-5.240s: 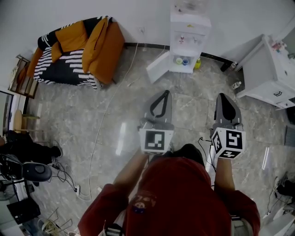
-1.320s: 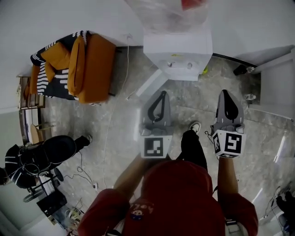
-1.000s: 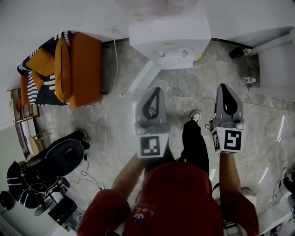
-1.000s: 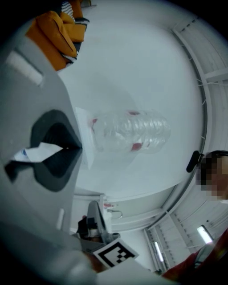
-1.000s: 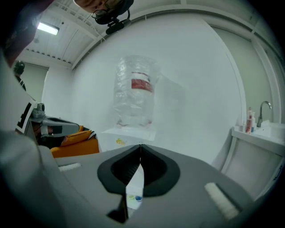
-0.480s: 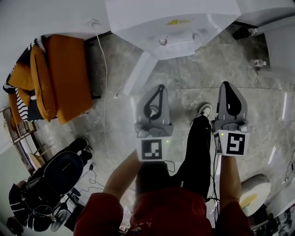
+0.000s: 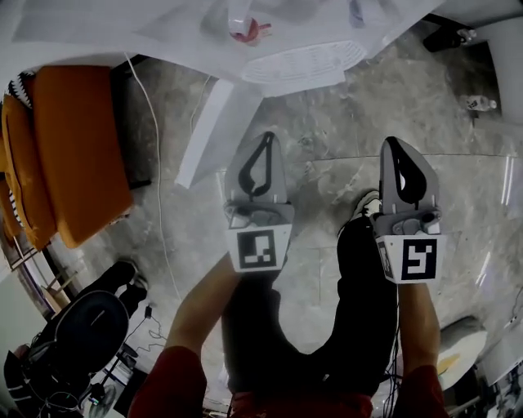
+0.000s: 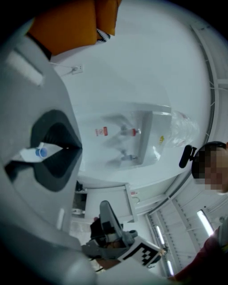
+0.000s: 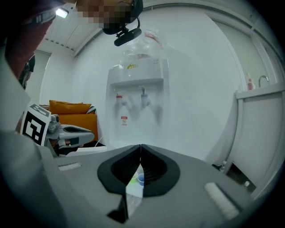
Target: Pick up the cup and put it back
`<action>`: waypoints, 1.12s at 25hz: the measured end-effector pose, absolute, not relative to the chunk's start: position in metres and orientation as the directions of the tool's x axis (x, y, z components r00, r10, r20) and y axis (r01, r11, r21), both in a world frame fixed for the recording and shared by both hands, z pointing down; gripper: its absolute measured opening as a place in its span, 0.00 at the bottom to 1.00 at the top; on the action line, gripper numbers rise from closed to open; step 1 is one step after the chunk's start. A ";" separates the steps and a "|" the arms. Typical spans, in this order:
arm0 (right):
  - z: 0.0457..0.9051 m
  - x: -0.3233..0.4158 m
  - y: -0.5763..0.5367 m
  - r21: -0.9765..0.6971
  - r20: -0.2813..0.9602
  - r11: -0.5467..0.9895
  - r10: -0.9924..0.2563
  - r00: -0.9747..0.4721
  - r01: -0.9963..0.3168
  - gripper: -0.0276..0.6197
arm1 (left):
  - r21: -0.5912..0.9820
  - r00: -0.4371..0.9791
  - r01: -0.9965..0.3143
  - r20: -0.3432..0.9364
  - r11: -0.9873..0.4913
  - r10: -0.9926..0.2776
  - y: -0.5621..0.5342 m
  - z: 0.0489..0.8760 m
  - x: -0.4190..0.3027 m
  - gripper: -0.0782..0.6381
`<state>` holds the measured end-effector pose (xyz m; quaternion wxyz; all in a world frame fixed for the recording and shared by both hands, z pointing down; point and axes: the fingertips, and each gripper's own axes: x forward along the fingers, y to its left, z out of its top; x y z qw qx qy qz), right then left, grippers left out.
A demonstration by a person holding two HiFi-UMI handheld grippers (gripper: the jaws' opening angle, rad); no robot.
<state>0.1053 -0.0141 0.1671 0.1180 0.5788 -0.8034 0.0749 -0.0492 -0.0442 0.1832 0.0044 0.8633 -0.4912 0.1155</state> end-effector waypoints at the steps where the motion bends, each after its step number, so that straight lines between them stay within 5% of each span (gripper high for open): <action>1: 0.185 0.108 -0.018 0.008 0.272 0.319 -0.913 -0.305 -0.948 0.05 | -0.115 0.493 -0.845 0.207 -0.522 -0.845 -0.048 0.202 -0.047 0.11; 6: 0.272 0.120 -0.048 0.014 0.201 0.249 -0.949 -0.242 -0.968 0.05 | -0.133 0.469 -0.857 0.200 -0.499 -0.860 -0.072 0.292 -0.049 0.11; 16: 0.436 0.080 -0.096 -0.028 0.210 0.417 -0.886 -0.413 -0.908 0.04 | -0.155 0.538 -0.813 0.164 -0.561 -0.827 -0.102 0.444 -0.045 0.11; 28: 0.526 0.073 -0.114 -0.057 0.254 0.493 -0.834 -0.491 -0.868 0.04 | -0.100 0.584 -0.798 0.119 -0.595 -0.803 -0.121 0.517 -0.037 0.11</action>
